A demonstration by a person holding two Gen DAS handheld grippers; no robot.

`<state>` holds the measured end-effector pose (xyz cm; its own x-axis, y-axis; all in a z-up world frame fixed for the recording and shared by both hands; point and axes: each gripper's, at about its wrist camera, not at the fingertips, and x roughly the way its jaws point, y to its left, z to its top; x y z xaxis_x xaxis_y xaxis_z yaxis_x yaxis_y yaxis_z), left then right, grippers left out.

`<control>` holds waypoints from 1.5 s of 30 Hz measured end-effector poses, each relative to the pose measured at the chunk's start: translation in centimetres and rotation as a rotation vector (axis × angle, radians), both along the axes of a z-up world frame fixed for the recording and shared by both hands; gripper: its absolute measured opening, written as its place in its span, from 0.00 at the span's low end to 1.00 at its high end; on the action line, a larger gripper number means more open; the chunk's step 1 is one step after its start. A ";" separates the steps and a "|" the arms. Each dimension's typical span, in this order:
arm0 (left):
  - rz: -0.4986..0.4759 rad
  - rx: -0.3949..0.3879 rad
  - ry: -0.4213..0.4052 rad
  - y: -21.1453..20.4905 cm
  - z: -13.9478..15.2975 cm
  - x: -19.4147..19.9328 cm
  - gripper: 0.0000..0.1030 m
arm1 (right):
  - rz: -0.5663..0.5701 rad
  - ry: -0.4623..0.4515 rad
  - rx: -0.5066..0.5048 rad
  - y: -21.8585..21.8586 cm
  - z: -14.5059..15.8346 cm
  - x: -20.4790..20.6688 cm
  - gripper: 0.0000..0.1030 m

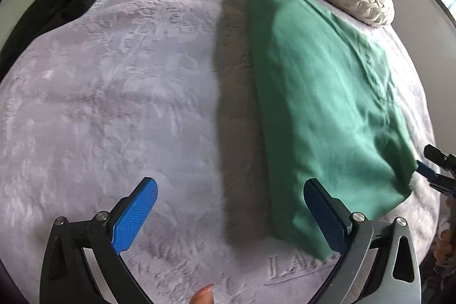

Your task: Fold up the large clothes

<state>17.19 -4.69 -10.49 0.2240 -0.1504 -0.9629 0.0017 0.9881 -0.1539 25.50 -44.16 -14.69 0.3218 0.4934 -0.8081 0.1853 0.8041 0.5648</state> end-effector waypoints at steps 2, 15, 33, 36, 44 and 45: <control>0.000 -0.026 0.014 -0.2 -0.2 0.7 1.00 | 0.005 -0.007 0.028 -0.1 -0.3 1.0 0.82; 0.036 -0.257 0.072 -1.4 -3.5 3.8 1.00 | 0.054 0.023 0.184 -0.7 -4.2 9.2 0.82; -0.052 -0.339 0.085 -5.2 -5.7 5.4 0.75 | 0.048 0.059 0.410 2.0 -9.3 16.9 0.67; -0.080 -0.308 0.041 -5.2 -4.3 4.5 0.57 | 0.035 0.070 0.423 2.2 -9.5 16.7 0.26; -0.103 -0.434 -0.018 -2.7 0.5 3.2 0.46 | 0.014 -0.035 0.561 3.2 -5.3 14.3 0.18; -0.110 -0.439 -0.026 -2.3 1.3 2.8 0.46 | 0.017 -0.047 0.569 3.7 -4.6 13.9 0.18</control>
